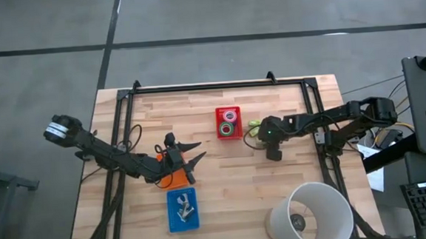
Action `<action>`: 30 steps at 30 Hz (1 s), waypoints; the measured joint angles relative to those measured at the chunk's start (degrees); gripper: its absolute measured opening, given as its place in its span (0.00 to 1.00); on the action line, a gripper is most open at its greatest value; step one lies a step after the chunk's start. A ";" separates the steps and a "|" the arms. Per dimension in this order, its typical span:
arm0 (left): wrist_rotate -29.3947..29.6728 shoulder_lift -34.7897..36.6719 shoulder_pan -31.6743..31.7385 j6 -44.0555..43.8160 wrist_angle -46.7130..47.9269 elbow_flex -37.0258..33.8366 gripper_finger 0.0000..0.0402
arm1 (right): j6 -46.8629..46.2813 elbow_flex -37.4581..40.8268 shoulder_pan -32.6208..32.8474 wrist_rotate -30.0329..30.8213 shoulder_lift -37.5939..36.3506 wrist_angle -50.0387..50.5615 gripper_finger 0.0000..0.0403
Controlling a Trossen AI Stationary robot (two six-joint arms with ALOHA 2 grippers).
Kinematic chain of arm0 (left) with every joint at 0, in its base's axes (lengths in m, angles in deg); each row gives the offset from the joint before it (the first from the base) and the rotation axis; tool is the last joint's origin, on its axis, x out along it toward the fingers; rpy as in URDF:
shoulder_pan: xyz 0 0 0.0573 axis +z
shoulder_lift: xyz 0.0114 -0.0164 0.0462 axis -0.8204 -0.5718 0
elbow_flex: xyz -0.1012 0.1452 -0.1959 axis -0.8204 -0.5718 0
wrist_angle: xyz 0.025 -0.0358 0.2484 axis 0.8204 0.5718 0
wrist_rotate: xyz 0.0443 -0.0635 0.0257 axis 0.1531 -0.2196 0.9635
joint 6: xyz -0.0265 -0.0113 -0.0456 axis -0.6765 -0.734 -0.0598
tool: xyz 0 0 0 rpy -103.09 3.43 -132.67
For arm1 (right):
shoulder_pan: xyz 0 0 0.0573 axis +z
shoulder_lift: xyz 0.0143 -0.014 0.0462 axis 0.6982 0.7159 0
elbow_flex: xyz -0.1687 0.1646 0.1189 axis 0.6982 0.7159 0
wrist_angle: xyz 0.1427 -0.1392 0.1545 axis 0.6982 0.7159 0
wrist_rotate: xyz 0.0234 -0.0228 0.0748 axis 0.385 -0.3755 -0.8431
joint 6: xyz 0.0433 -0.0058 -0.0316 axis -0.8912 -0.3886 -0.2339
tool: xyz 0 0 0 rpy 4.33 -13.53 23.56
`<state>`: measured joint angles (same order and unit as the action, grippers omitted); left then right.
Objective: Pick and place Stapler, Stapler remover, tape
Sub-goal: Put the bottom green staple box into the orange bin
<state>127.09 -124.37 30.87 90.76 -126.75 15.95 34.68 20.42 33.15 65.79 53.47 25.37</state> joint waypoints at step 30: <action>-16.74 -0.19 0.00 16.01 7.87 0.00 0.43 | -8.70 -10.27 10.76 -10.68 -2.22 -1.84 0.28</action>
<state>110.35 -124.56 30.87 106.77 -118.88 15.95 25.99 10.15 43.91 55.11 51.25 23.53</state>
